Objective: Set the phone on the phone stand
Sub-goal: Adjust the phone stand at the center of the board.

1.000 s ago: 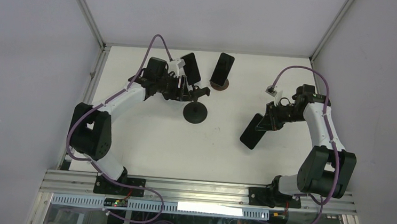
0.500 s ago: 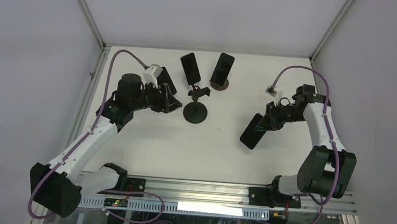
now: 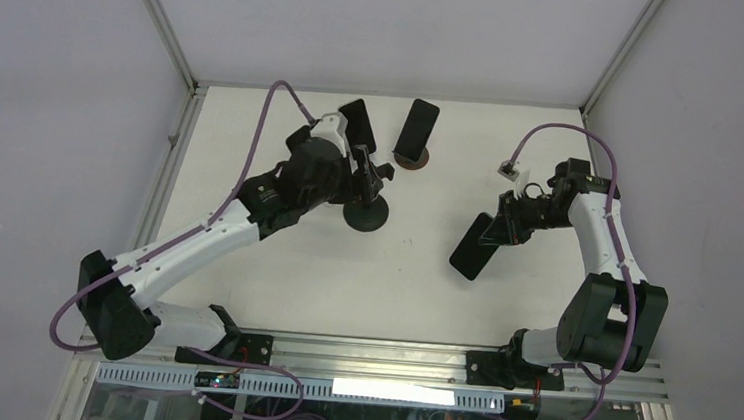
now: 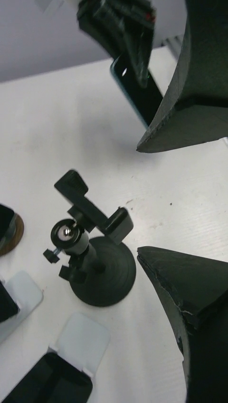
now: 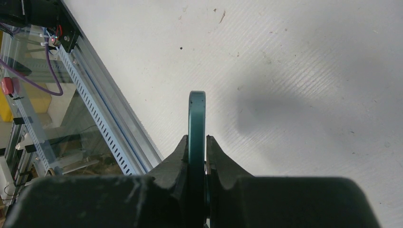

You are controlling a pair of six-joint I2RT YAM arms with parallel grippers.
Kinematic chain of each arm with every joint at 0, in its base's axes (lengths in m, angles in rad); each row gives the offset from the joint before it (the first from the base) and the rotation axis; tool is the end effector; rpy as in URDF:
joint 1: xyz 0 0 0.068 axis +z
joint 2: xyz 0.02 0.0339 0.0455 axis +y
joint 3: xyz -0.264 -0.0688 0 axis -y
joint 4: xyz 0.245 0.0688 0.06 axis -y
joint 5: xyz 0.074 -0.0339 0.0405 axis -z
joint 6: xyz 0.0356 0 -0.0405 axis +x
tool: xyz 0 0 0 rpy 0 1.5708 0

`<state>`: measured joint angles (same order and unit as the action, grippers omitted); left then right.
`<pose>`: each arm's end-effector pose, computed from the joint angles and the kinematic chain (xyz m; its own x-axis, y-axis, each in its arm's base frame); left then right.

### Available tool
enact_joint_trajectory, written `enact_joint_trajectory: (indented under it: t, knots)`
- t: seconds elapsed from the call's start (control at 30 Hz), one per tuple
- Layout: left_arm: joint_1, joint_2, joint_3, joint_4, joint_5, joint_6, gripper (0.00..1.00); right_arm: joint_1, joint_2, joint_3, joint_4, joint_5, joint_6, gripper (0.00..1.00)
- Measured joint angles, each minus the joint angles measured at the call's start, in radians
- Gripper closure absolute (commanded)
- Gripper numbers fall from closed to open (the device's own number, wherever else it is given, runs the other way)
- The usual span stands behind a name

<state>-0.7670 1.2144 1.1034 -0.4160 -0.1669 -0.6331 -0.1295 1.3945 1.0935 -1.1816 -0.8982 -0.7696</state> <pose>0.2002 -0.1847 0.3385 -0.6357 -0.1976 -0.7462 0.2541 0.8592 -0.4440 0.2356 -0.0026 0.2623 -0.7179 -0.3437 -0.6054 -0.6786 0.5396 0.4983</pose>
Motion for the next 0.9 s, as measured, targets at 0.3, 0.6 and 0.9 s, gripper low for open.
enact_joint_trajectory:
  t: [0.3,0.6,0.9]
  knots:
    - [-0.032,0.232,0.138,-0.121,-0.225,-0.01,0.63,0.0,0.0,0.0,-0.001,0.0,-0.001,1.0]
    - [-0.031,0.257,0.172,-0.164,-0.245,0.056,0.89,0.0,0.0,0.0,-0.001,0.0,-0.008,1.0]
    - [-0.021,0.234,0.181,-0.19,-0.035,0.256,0.92,0.0,0.0,0.0,-0.002,0.0,-0.011,1.0]
